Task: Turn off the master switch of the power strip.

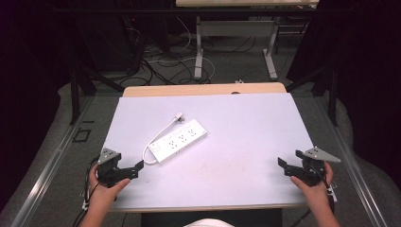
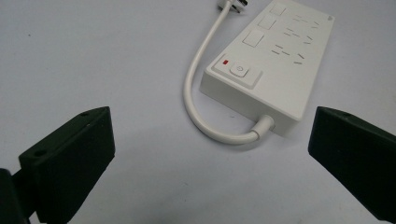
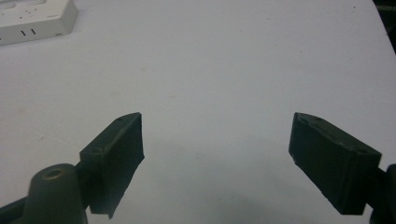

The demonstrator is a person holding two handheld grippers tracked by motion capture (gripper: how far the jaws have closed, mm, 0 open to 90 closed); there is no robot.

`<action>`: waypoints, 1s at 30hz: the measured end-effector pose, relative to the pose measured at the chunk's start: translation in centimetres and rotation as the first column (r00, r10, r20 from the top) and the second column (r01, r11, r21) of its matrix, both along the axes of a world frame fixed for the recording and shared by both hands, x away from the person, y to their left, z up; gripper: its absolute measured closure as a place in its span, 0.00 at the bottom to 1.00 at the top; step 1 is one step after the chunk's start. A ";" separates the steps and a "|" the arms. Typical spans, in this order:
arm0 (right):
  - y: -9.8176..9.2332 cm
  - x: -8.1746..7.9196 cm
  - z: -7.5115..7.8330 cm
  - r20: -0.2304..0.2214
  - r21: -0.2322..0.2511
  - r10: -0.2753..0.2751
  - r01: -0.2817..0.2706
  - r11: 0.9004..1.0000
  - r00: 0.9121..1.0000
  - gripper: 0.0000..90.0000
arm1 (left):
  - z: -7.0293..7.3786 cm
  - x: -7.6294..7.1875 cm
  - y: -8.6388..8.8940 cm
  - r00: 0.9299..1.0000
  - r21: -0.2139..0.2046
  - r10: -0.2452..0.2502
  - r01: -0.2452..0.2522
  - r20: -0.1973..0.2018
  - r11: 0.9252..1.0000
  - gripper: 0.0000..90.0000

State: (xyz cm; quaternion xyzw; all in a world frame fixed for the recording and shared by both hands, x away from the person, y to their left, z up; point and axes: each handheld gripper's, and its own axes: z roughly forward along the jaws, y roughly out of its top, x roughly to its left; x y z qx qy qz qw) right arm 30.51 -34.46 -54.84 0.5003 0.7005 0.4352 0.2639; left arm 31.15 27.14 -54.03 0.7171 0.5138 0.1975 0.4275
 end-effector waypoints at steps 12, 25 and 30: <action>0.5 0.2 -0.3 -0.021 -0.002 0.026 -0.027 1.000 0.999 0.19 | 1.0 -0.1 0.1 1.000 0.012 0.009 -0.009 0.011 1.000 0.05; 0.8 0.1 -0.3 -0.030 0.010 0.024 -0.024 1.000 0.999 0.19 | 2.6 0.5 0.0 1.000 0.046 -0.006 0.006 0.003 0.999 0.16; 0.8 0.2 -0.3 -0.032 0.011 0.024 -0.024 1.000 0.999 0.19 | 3.0 0.8 -0.2 1.000 0.066 -0.008 0.008 0.007 0.998 0.18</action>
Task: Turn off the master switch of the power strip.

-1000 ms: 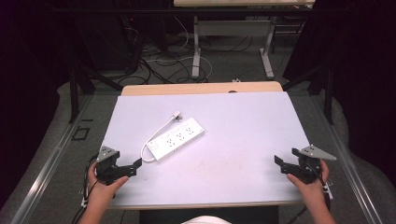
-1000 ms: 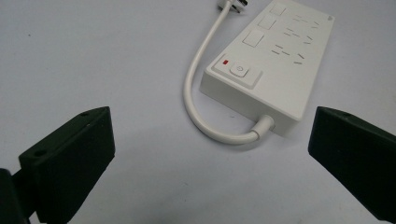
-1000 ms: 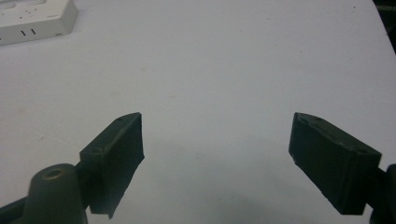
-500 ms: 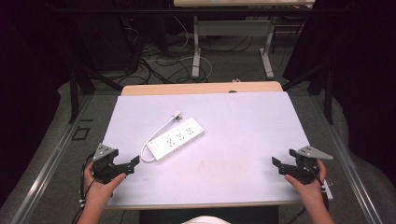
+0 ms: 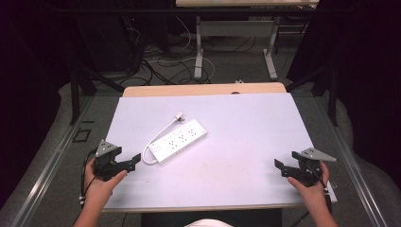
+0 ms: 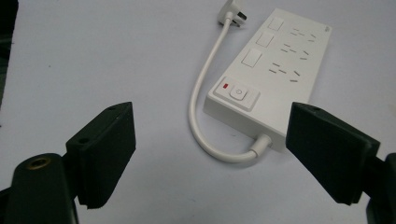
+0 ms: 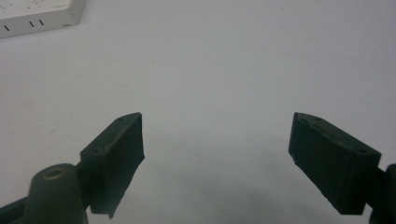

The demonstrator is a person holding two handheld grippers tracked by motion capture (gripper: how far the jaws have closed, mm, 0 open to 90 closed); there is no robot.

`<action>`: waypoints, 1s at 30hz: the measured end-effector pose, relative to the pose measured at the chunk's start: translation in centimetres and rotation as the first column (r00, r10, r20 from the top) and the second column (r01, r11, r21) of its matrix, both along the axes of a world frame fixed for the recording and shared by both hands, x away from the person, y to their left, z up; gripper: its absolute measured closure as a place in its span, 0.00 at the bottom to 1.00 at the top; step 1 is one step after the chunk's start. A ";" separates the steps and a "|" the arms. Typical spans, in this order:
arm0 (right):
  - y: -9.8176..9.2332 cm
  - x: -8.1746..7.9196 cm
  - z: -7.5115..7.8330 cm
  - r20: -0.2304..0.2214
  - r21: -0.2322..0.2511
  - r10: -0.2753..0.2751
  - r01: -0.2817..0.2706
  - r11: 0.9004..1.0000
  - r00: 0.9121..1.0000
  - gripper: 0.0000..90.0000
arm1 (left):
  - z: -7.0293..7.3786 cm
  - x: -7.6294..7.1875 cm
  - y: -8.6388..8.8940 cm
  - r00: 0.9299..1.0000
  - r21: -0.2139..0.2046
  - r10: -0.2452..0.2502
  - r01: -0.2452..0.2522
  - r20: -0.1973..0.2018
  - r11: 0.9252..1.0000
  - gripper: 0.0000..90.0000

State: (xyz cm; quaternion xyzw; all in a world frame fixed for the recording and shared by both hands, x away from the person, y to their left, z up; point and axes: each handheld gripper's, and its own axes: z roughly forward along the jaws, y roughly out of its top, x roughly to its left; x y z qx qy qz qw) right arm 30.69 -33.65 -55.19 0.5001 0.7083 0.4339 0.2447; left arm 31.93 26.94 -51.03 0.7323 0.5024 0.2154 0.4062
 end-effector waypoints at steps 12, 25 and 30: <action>0.0 -0.1 0.1 0.003 0.010 0.002 -0.002 1.000 1.000 0.19 | 0.8 0.9 0.3 1.000 0.023 -0.022 0.022 -0.006 0.999 0.25; -0.1 -0.1 0.0 -0.008 0.013 -0.003 0.003 1.000 1.000 0.19 | 1.4 2.1 0.6 0.999 0.021 -0.025 0.026 -0.043 0.999 0.29; 0.0 0.0 -0.1 -0.006 0.013 -0.002 0.002 1.000 1.000 0.19 | 1.7 2.5 0.6 0.998 0.028 -0.029 0.030 -0.053 0.999 0.29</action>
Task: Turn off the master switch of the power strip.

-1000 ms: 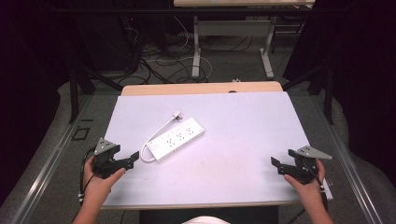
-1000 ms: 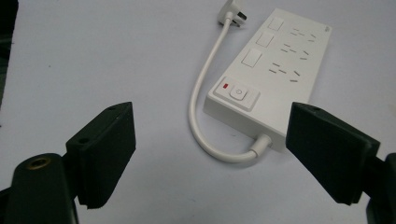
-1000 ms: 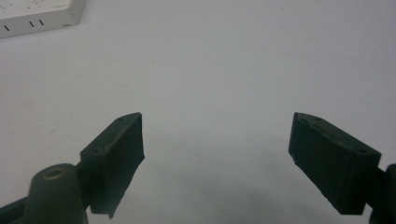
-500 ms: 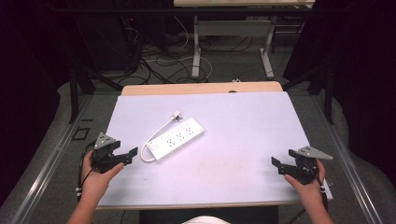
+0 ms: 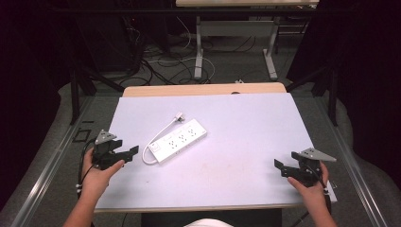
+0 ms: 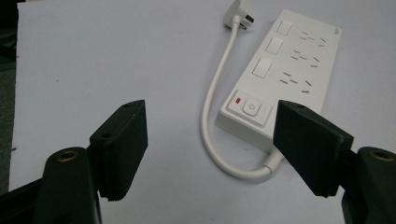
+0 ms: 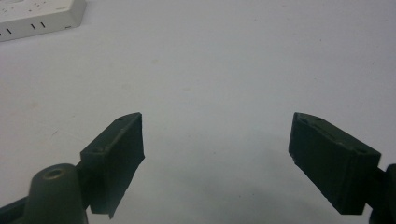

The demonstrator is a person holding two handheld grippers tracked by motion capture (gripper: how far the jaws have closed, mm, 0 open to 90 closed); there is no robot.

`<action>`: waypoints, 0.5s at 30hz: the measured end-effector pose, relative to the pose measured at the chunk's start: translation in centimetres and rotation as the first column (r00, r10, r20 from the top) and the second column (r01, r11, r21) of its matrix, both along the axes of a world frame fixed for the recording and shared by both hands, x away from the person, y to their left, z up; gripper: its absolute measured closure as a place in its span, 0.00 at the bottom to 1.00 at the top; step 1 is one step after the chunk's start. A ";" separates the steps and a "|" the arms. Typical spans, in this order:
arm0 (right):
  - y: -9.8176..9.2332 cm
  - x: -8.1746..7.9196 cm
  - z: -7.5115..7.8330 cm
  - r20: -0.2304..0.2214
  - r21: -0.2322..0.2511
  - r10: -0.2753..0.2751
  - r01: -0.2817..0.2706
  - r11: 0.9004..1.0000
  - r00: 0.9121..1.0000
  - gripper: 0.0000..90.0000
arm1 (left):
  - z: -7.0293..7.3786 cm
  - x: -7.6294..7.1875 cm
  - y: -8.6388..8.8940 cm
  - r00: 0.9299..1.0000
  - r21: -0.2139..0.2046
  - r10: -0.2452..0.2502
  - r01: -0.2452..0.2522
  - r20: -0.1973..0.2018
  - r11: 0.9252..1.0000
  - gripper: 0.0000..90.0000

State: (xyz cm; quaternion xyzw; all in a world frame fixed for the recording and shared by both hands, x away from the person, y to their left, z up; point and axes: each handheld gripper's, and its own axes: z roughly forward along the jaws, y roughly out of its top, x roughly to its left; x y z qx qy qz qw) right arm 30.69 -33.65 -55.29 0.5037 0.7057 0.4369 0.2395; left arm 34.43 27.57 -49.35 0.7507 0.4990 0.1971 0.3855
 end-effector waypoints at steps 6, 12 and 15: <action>0.1 0.0 0.0 -0.003 0.003 -0.002 0.002 1.000 1.000 0.19 | 0.4 0.4 -0.1 1.000 0.013 -0.007 0.008 -0.010 1.000 0.31; 0.0 0.0 0.0 -0.002 0.001 0.002 -0.002 1.000 1.000 0.19 | 0.7 0.7 -0.3 1.000 0.015 -0.006 0.006 -0.017 1.000 0.38; -0.1 0.0 0.1 -0.009 -0.005 0.000 0.000 1.000 1.000 0.19 | 0.8 1.0 -0.4 1.000 0.008 -0.008 0.008 -0.018 1.000 0.42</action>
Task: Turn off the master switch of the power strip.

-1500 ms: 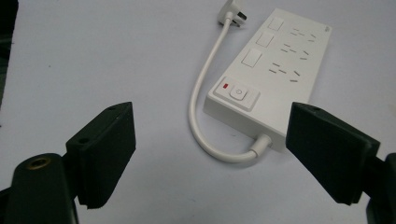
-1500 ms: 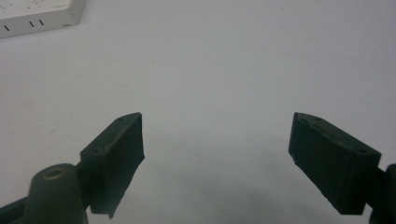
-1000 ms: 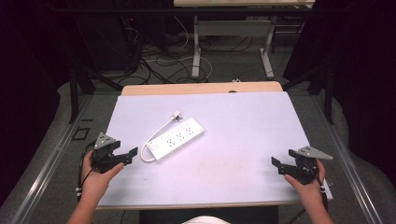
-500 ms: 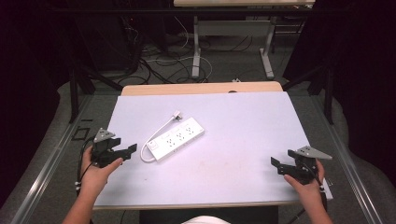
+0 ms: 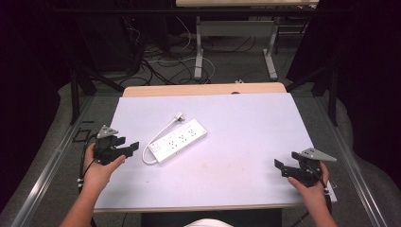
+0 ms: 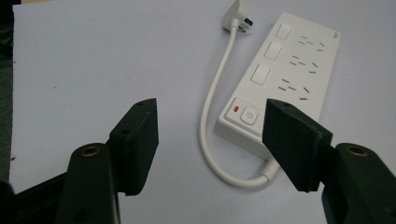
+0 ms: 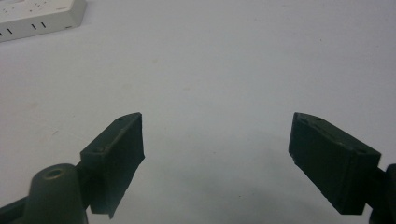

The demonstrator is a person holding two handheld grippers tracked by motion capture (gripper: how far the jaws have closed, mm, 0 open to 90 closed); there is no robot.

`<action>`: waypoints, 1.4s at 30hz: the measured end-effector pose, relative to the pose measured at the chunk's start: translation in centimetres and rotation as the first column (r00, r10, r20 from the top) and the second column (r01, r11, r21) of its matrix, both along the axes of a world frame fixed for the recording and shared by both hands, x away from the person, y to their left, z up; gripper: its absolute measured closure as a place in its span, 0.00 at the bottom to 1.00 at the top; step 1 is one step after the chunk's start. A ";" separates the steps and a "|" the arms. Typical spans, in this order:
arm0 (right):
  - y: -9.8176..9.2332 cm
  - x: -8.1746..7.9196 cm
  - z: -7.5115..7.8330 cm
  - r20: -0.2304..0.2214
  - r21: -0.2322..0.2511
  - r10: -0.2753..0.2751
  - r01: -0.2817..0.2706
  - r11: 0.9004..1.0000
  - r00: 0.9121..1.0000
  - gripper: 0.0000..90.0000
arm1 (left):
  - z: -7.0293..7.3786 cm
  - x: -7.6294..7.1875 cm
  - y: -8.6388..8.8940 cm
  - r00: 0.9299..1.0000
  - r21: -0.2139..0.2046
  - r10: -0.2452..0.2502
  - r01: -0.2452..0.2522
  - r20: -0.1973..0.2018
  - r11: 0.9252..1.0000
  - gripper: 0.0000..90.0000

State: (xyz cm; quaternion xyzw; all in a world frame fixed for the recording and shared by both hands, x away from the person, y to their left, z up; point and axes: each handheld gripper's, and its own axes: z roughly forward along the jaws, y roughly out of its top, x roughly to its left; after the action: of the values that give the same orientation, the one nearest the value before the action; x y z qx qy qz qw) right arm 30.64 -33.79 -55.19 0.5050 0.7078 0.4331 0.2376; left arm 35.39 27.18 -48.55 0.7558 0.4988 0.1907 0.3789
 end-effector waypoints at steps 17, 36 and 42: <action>0.0 0.0 -0.1 0.013 0.010 -0.001 0.001 1.000 1.000 0.19 | 0.8 1.0 -1.8 0.999 0.021 -0.041 0.042 -0.015 0.999 0.51; -0.1 0.0 -0.1 -0.002 0.017 0.011 -0.011 1.000 1.000 0.19 | 0.3 2.4 -4.6 0.989 0.051 -0.085 0.092 -0.121 0.994 0.70; -0.1 0.0 -0.1 -0.006 0.018 0.013 -0.013 1.000 1.000 0.19 | 0.3 3.2 -5.3 0.979 0.045 -0.098 0.108 -0.179 0.993 0.78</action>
State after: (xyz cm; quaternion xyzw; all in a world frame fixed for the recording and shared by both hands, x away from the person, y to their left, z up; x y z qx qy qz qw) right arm 30.68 -33.91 -55.34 0.5038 0.7078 0.4393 0.2283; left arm 38.59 21.90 -48.25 0.8046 0.4853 0.1166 0.3218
